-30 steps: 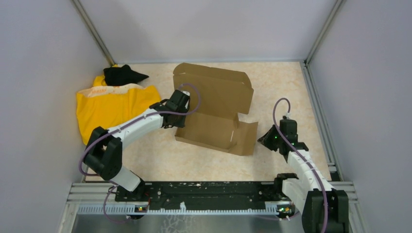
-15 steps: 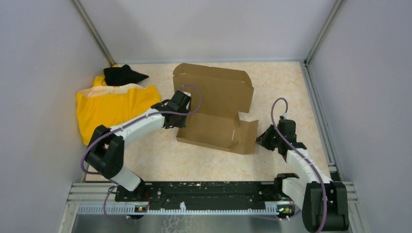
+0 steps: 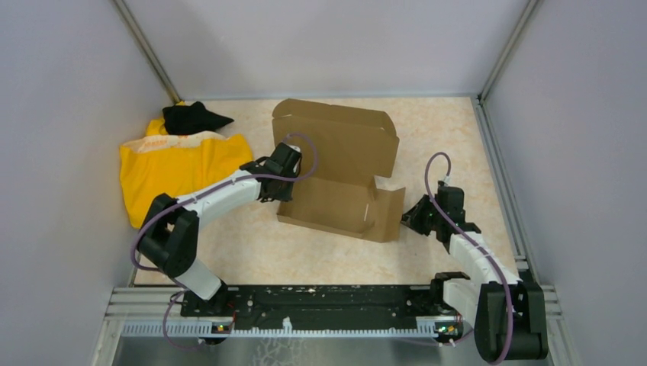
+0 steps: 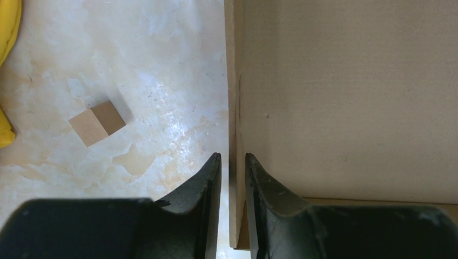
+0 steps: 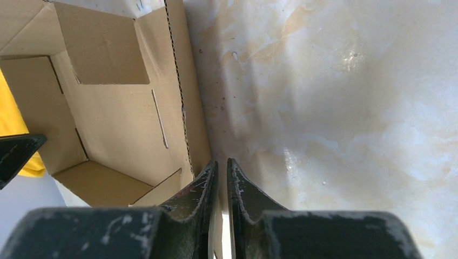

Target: Fold the paper box

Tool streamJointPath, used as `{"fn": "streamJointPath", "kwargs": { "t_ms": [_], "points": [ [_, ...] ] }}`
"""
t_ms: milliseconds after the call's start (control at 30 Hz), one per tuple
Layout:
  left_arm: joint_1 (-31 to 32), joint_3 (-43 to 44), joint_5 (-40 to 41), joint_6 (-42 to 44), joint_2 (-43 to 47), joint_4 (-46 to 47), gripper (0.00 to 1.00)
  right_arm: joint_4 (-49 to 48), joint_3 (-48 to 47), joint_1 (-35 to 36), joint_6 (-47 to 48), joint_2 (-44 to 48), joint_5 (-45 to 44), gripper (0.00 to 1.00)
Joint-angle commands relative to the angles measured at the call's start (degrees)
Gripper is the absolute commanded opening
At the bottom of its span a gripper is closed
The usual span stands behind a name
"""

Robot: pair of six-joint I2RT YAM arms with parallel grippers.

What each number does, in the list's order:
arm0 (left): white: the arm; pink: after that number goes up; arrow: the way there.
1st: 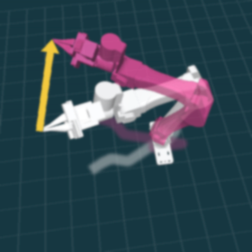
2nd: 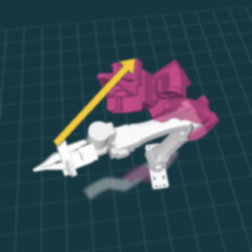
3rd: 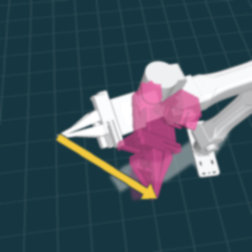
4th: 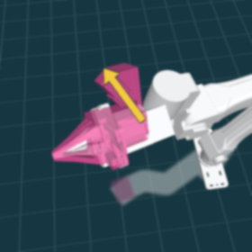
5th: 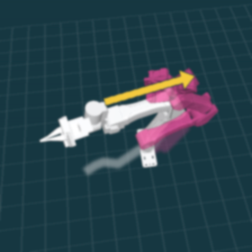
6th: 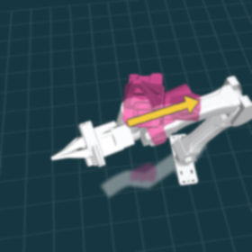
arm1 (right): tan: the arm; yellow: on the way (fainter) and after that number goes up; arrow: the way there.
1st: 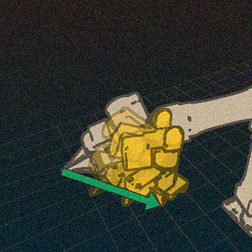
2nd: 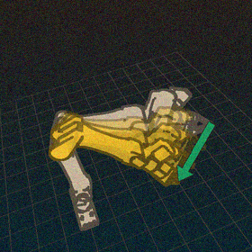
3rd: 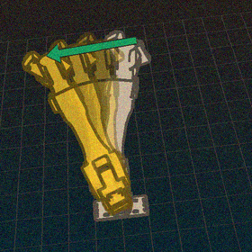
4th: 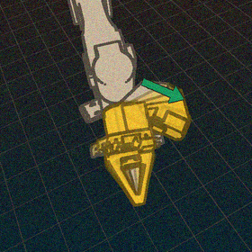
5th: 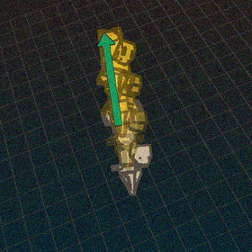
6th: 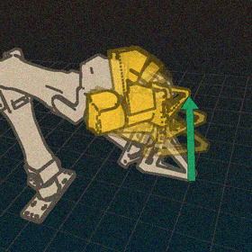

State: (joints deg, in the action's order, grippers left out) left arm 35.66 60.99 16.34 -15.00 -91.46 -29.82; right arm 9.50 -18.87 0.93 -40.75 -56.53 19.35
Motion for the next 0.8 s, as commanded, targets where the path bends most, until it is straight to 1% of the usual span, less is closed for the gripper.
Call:
{"fn": "streamJointPath", "kwargs": {
  "t_ms": [0, 67, 100, 333, 400, 500, 767],
  "points": [
    [0.4, 0.4, 0.9, -0.6, -1.1, 0.6, 0.31, -1.9, -3.4, -0.4, 0.0, -0.1, 0.7, 0.11],
    [0.4, 0.3, 1.0, -0.7, -1.3, 0.6, 0.30, -1.9, -3.5, -0.4, 0.0, 0.1, 1.0, 0.11],
    [0.5, 0.3, 1.1, -0.8, -1.4, 0.7, 0.28, -1.8, -3.6, -0.4, -0.1, 0.2, 1.1, 0.11],
    [0.7, 0.1, 1.0, -1.2, -2.2, 1.0, 0.08, -1.3, -4.7, -0.3, 0.0, 1.6, 2.1, 0.11],
    [1.0, 0.1, 1.0, -1.3, -2.4, 1.0, 0.04, -1.4, -5.0, -0.3, -0.1, 1.8, 2.6, 0.11],
    [1.1, 0.0, 1.0, -1.6, -2.6, 1.1, 0.02, -2.1, -5.3, -0.3, -0.4, 2.1, 3.7, 0.11],
    [1.5, -0.2, 1.0, -1.9, -2.9, 1.2, 0.01, -4.9, -5.6, 1.4, -1.8, 2.7, 5.1, 0.11]
  ]
}}
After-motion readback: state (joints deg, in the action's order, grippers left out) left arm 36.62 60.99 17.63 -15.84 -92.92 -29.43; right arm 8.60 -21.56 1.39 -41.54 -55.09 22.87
